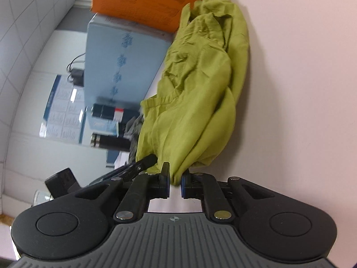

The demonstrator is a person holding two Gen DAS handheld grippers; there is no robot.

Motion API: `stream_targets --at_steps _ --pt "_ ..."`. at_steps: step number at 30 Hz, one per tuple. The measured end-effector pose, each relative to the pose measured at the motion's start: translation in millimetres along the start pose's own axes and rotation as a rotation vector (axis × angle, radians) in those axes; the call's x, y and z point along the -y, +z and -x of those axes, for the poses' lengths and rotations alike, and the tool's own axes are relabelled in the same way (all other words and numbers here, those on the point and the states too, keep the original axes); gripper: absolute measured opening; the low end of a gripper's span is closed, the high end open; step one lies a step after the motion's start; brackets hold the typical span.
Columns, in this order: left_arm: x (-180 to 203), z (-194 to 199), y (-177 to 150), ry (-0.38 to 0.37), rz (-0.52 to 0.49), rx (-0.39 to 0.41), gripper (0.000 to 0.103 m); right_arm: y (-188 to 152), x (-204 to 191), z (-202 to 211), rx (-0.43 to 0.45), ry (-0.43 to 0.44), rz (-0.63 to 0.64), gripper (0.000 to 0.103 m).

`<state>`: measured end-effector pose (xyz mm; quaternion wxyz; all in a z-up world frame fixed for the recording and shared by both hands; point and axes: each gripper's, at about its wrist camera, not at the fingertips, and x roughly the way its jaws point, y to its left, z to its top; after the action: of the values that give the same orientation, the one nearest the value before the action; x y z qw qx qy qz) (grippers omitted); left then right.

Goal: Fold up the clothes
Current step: 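Grasp the cuffed end of the strip with both grippers and fold it toward the collar, then open both grippers and release the folded shirt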

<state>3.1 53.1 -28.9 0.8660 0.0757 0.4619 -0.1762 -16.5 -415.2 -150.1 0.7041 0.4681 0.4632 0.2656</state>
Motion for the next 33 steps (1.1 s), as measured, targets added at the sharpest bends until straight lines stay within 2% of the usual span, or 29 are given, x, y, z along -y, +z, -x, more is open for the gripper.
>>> stream_targets --at_steps 2,4,5,6,7,8,9,14,17,20,21,24,28,33 --pt "3 1 -12 0.001 -0.009 -0.044 0.015 -9 2 4 -0.043 -0.047 -0.007 0.009" --pt "4 2 -24 0.006 -0.007 -0.091 0.029 -18 8 6 -0.085 -0.113 -0.026 0.012" --pt "5 2 -28 0.013 -0.001 -0.106 0.033 -21 10 9 -0.095 -0.138 -0.036 0.015" --pt "5 4 -31 0.026 0.003 -0.113 0.038 -23 11 14 -0.097 -0.155 -0.031 0.023" --pt "4 6 -33 0.041 0.008 -0.117 0.043 -23 9 19 -0.091 -0.166 -0.014 0.028" --pt "3 7 -33 0.065 0.014 -0.121 0.046 -22 5 24 -0.081 -0.175 0.009 0.039" --pt "1 8 -32 0.093 0.020 -0.125 0.050 -20 0 29 -0.069 -0.181 0.032 0.045" --pt "-3 2 -11 0.192 0.050 -0.144 0.053 10 -34 47 -0.004 -0.166 0.160 0.055" --pt "-3 -1 13 0.260 0.038 -0.114 0.063 41 -65 58 0.072 -0.167 0.282 0.069" --pt "-2 -5 35 0.303 0.026 -0.080 0.065 65 -96 62 0.146 -0.158 0.411 0.071" --pt "-2 -7 40 0.309 0.024 -0.073 0.065 70 -106 61 0.164 -0.154 0.460 0.074" --pt "2 -15 53 0.311 0.025 -0.063 0.065 71 -121 43 0.186 -0.180 0.584 0.076" --pt "6 -27 61 0.283 0.039 -0.059 0.065 62 -109 -3 0.144 -0.220 0.656 0.075" --pt "7 -46 69 0.239 0.080 -0.055 0.065 61 -78 -58 0.058 -0.200 0.613 0.072"
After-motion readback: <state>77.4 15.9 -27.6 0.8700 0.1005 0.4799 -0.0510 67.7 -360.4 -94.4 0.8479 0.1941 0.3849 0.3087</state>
